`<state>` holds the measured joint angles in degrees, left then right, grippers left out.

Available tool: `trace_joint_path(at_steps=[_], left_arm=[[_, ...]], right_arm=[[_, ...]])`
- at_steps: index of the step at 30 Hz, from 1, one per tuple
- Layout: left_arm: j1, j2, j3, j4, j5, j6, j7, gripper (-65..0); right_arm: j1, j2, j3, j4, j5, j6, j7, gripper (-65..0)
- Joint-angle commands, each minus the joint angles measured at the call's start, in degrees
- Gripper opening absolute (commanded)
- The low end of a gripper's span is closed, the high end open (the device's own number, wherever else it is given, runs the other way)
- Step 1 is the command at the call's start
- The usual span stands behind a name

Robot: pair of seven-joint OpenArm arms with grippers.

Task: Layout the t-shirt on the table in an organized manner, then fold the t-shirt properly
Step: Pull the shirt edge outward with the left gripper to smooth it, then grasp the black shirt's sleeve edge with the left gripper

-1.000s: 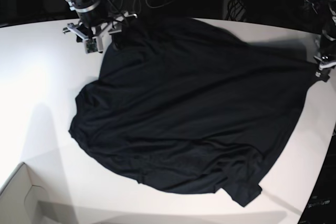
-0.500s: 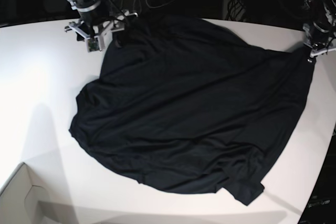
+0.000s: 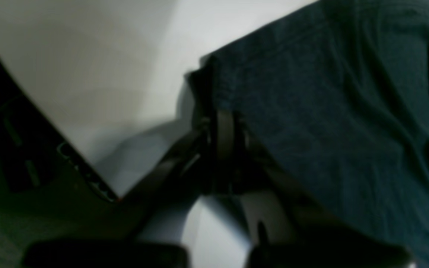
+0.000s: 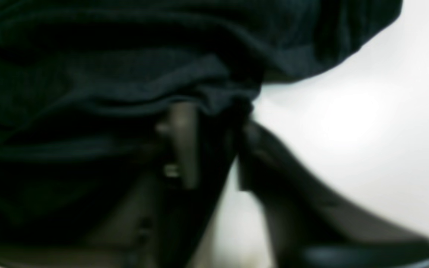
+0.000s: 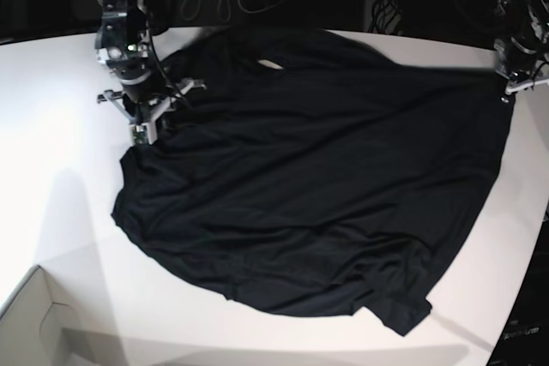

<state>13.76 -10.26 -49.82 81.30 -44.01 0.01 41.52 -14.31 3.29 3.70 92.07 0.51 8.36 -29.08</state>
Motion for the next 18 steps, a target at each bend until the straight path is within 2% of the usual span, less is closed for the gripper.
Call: trace_joint_path(at_steps=[1, 8, 11, 18], left_arm=[[-0.18, -0.86, -0.33, 0.86, -0.61, -0.32, -0.86, -64.9], [-3.78, 0.02, 0.11, 0.77, -0.34, -0.32, -0.59, -64.9], [-5.98, 0.46, 0.81, 0.77, -0.25, -0.32, -0.51, -64.9], [-8.97, 1.16, 4.94, 0.77, -0.25, -0.32, -0.51, -64.9]], right_arm=[[0.55, 0.36, 1.26, -0.07, -0.47, -0.05, -2.0, -63.5], [6.09, 0.97, 7.59, -3.76, -0.56, -0.05, -2.08, -65.0], [8.72, 2.73, 7.42, -5.87, -0.56, -0.05, -2.08, -65.0], [11.45, 4.31, 7.77, -6.05, -0.56, -0.05, -2.08, -65.0]])
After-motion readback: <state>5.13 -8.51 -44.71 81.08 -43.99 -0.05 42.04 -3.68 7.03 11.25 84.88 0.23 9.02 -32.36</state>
